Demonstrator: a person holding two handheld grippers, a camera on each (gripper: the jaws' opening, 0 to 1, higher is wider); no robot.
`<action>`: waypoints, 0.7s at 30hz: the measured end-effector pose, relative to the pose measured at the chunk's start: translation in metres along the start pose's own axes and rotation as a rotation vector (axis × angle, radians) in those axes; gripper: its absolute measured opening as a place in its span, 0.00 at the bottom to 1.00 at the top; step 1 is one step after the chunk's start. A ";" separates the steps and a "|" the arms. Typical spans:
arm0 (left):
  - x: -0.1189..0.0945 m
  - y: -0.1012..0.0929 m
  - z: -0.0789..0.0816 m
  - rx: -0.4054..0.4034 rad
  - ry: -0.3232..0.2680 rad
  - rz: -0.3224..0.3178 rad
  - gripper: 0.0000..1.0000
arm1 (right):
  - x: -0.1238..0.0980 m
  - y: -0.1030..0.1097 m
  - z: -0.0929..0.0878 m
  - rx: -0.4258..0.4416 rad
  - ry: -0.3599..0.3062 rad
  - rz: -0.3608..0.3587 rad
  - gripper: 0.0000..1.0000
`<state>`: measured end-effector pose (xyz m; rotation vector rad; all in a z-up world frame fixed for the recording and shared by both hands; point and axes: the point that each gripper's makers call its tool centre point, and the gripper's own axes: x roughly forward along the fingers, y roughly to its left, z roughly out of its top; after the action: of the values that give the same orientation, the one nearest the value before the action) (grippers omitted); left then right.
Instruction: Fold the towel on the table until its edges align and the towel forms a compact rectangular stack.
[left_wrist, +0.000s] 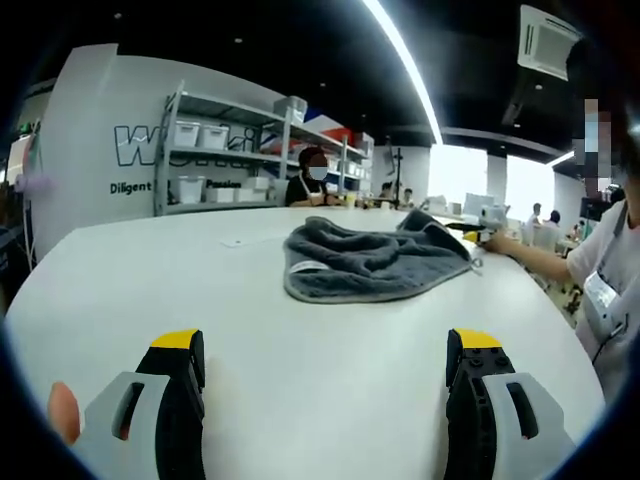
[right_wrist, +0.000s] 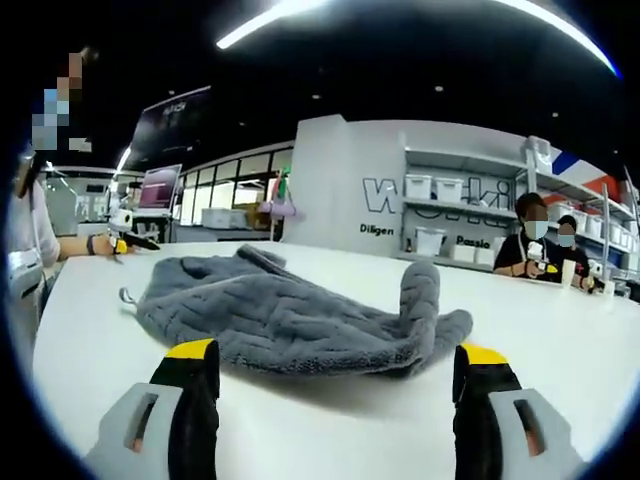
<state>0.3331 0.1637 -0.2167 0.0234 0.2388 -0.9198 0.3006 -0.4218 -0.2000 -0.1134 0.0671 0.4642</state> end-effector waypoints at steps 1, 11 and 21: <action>0.000 0.000 0.000 0.001 0.000 0.000 0.99 | 0.000 0.000 0.000 -0.001 -0.001 -0.001 0.99; 0.003 0.000 0.000 -0.002 -0.002 0.014 0.99 | 0.000 -0.002 0.000 0.000 -0.004 -0.003 0.99; 0.003 0.006 0.003 -0.015 -0.011 0.028 0.99 | 0.003 -0.002 0.001 -0.006 0.000 0.002 0.99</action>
<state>0.3401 0.1648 -0.2152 0.0083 0.2345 -0.8898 0.3040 -0.4226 -0.1993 -0.1192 0.0653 0.4661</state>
